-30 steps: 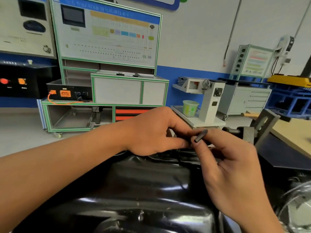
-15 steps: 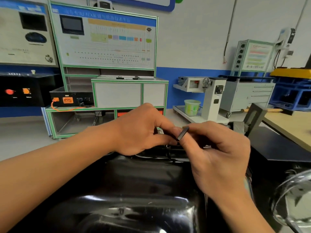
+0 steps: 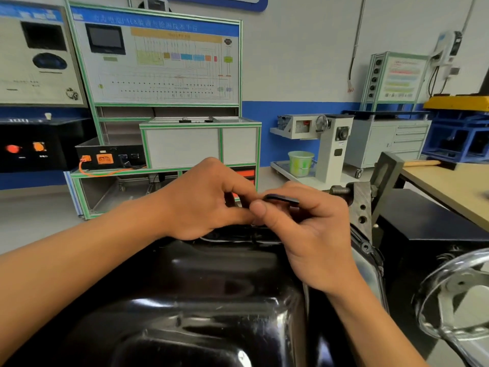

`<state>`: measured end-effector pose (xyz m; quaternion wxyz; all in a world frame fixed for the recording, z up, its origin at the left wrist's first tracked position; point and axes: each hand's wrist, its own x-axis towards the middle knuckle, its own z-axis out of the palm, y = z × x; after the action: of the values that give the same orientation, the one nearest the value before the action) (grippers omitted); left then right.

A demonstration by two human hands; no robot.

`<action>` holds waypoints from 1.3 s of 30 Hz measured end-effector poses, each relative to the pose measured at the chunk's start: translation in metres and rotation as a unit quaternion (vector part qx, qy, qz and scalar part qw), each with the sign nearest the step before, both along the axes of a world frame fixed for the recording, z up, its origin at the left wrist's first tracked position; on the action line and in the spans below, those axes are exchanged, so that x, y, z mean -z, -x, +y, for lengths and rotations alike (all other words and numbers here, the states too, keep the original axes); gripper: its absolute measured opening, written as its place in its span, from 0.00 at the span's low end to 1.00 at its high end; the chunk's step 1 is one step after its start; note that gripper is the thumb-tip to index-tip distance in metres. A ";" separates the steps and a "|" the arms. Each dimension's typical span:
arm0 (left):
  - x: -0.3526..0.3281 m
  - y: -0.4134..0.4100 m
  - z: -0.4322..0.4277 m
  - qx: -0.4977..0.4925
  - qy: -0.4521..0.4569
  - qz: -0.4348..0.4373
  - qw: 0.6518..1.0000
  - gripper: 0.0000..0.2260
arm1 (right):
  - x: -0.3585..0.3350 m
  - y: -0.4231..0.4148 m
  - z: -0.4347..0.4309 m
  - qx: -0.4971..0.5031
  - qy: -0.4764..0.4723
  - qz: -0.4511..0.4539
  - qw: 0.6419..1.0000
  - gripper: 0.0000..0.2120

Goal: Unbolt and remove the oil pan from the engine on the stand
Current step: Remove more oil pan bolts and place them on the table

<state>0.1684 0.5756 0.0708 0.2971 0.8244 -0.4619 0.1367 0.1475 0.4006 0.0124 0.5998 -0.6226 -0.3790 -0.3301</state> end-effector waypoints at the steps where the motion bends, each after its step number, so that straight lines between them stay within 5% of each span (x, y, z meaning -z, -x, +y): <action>1: 0.000 0.000 0.000 -0.010 -0.003 -0.003 1.000 0.15 | 0.002 -0.002 0.001 -0.007 -0.020 0.018 1.000 0.05; 4: 0.002 -0.004 0.003 -0.029 -0.010 0.002 1.000 0.02 | 0.004 -0.004 0.000 0.006 -0.030 0.024 0.999 0.06; 7: 0.001 -0.005 0.002 -0.042 -0.018 0.006 0.999 0.07 | 0.003 -0.002 0.000 0.039 -0.007 -0.007 0.999 0.09; 10: 0.001 -0.002 0.001 -0.018 -0.013 0.012 1.000 0.01 | 0.002 0.001 0.000 0.083 0.010 -0.030 0.996 0.08; 14: -0.003 0.004 0.001 -0.021 -0.025 0.030 0.999 0.15 | 0.000 0.002 -0.001 0.126 0.073 -0.054 0.988 0.08; 21: 0.002 -0.005 0.003 -0.030 -0.007 0.047 0.998 0.04 | -0.003 0.004 -0.001 0.145 0.090 -0.052 0.984 0.08; 32: 0.003 -0.001 -0.007 -0.042 -0.027 -0.010 0.999 0.07 | -0.004 0.011 0.003 0.184 0.049 -0.060 0.980 0.08; 39: 0.001 0.002 0.004 -0.019 0.011 0.112 0.993 0.14 | -0.005 0.007 0.001 0.155 0.070 -0.064 0.983 0.09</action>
<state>0.1663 0.5798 0.0696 0.3537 0.8396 -0.4087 0.0543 0.1401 0.4020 0.0170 0.4708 -0.6917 -0.3382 -0.4308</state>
